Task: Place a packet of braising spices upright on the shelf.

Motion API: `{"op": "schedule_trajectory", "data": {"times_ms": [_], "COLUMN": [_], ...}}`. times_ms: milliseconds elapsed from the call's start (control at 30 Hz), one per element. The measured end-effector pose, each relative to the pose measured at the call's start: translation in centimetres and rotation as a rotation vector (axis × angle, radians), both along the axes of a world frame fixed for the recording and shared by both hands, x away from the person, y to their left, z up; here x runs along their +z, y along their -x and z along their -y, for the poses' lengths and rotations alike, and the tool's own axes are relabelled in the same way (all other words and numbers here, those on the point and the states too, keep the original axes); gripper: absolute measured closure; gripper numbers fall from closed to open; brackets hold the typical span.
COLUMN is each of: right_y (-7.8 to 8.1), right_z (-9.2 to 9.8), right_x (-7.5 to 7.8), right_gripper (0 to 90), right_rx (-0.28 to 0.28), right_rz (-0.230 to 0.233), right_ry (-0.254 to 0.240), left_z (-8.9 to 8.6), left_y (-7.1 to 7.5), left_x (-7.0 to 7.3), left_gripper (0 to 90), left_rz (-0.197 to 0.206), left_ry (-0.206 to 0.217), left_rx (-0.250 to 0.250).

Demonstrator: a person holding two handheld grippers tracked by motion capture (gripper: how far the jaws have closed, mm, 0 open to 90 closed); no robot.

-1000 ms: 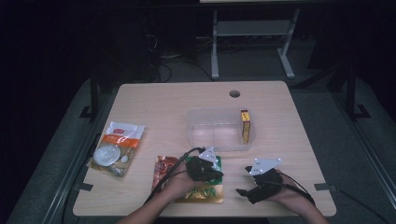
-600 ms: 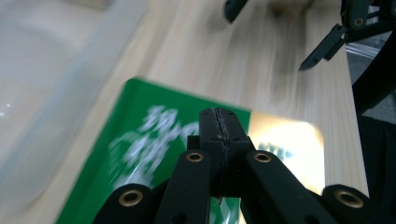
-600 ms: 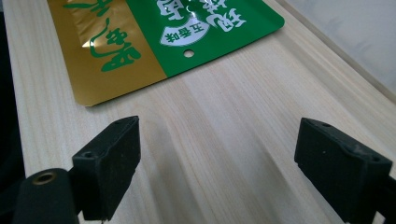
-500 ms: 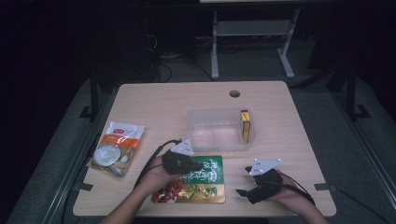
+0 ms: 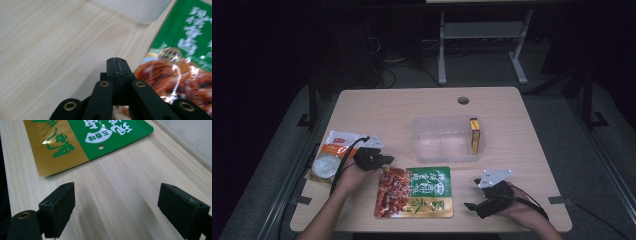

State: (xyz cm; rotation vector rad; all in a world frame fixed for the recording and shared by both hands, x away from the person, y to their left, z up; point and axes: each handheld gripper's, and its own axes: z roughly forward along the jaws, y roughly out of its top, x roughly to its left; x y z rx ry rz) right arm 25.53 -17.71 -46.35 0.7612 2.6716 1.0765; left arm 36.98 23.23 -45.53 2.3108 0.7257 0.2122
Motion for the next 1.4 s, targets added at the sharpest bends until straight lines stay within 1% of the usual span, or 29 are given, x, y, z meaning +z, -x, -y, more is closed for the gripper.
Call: {"op": "schedule_trajectory", "data": {"times_ms": [33, 67, 100, 167, 233, 267, 300, 333, 433, 500, 567, 600, 633, 667, 700, 733, 833, 867, 900, 933, 967, 1000, 1033, 1100, 1133, 1200, 1233, 1267, 1400], "right_y": [0.0, 0.0, 0.0, 0.0, 0.0, 0.0, 0.0, 0.1, 0.1, 0.0, 0.0, 0.0, 0.0, 0.0, 0.0, 0.0, 0.0, 0.0, 0.0, 0.0, 0.0, -0.1, -0.1, -0.1, -0.1, -0.1, -0.1, -0.1, -0.1], "right_z": [0.0, 0.1, 0.1, 0.1, 0.1, 0.0, 0.0, 0.0, 0.0, 0.0, 0.0, 0.0, 0.0, 0.0, 0.0, 0.0, 0.0, 0.0, 0.0, 0.0, 0.0, 0.1, 0.1, 0.1, 0.1, 0.0, 0.1, 0.1, 0.1], "right_x": [0.0, 0.0, 0.0, 0.0, 0.0, 0.0, 0.0, 0.0, 0.1, 0.0, 0.1, 0.0, 0.0, 0.0, 0.0, 0.0, 0.0, -0.1, -0.1, -0.1, -0.1, -0.1, -0.1, -0.1, -0.1, -0.1, -0.1, -0.1, -0.1], "right_gripper": [14.2, 14.1, 14.1, 14.2, 14.1, 14.2, 14.2, 14.2, 14.2, 14.2, 14.1, 14.2, 14.2, 14.2, 14.2, 14.2, 14.1, 14.2, 14.2, 14.1, 14.2, 14.2, 14.1, 14.2, 14.2, 14.1, 14.1, 14.1, 14.2], "right_rx": [0.0, -0.001, -0.001, 0.0, 0.003, 0.004, 0.004, 0.004, 0.004, 0.003, 0.004, 0.003, 0.003, 0.003, 0.002, 0.003, 0.001, 0.0, -0.001, -0.003, -0.004, -0.001, -0.005, -0.007, -0.006, -0.005, -0.001, -0.001, -0.004], "right_rz": [0.001, 0.001, 0.0, 0.001, 0.001, 0.001, 0.0, 0.0, 0.001, 0.001, 0.001, 0.001, 0.0, 0.0, -0.001, -0.001, -0.002, -0.002, -0.005, -0.006, -0.005, 0.0, -0.005, -0.005, -0.007, -0.005, 0.0, 0.0, -0.003], "right_ry": [0.0, -0.002, -0.002, -0.002, -0.001, 0.0, -0.001, -0.001, -0.001, 0.0, -0.001, -0.001, 0.0, 0.0, 0.001, 0.002, 0.002, 0.002, 0.003, 0.003, 0.003, 0.003, 0.003, 0.003, 0.005, 0.004, 0.005, 0.005, 0.004], "left_z": [-0.1, -0.2, -0.3, -0.5, -0.6, -0.5, -0.5, -0.4, 0.0, 0.2, 0.2, 0.3, 0.4, 0.5, 0.7, 0.9, 1.5, 1.7, 1.9, 2.0, 2.0, 2.2, 2.3, 2.4, 2.6, 2.7, 2.8, 2.9, 3.1], "left_y": [0.0, 0.1, 0.1, 0.4, 0.7, 1.0, 1.2, 1.5, 2.2, 2.6, 2.5, 2.5, 2.5, 2.3, 2.2, 2.1, 2.0, 2.0, 2.1, 2.1, 2.1, 2.2, 2.1, 2.2, 2.2, 2.2, 2.2, 2.3, 2.4], "left_x": [-0.2, -0.4, -0.6, -0.6, -0.6, -0.6, -0.6, -0.6, -0.5, -0.3, -0.1, 0.1, 0.2, 0.2, 0.2, 0.2, 0.0, -0.1, -0.2, -0.3, -0.4, -0.5, -0.6, -0.8, -0.9, -1.1, -1.2, -1.3, -1.5], "left_gripper": [89.9, 89.9, 89.9, 90.0, 90.0, 90.0, 90.0, 90.0, 90.0, 90.0, 89.9, 89.8, 74.7, 74.7, 66.8, 59.2, 38.8, 34.3, 29.7, 25.3, 22.5, 20.0, 17.8, 16.0, 14.4, 13.5, 13.2, 12.9, 11.9], "left_rz": [-0.004, -0.024, -0.029, -0.045, -0.051, -0.061, -0.068, -0.075, -0.091, -0.084, -0.052, -0.034, -0.013, -0.018, -0.032, -0.03, -0.039, -0.035, -0.043, -0.046, -0.042, -0.047, -0.041, -0.044, -0.044, -0.045, -0.048, -0.05, -0.039], "left_ry": [-0.008, 0.0, -0.01, 0.008, 0.005, 0.015, 0.015, 0.039, 0.05, 0.051, 0.051, 0.07, 0.086, 0.1, 0.113, 0.121, 0.114, 0.106, 0.115, 0.104, 0.093, 0.097, 0.081, 0.067, 0.066, 0.048, 0.048, 0.057, 0.061], "left_rx": [0.001, 0.009, 0.0, -0.001, -0.012, -0.011, -0.022, -0.02, -0.049, -0.066, -0.099, -0.12, -0.139, -0.162, -0.193, -0.213, -0.284, -0.297, -0.296, -0.304, -0.317, -0.314, -0.324, -0.337, -0.339, -0.344, -0.346, -0.348, -0.353]}}
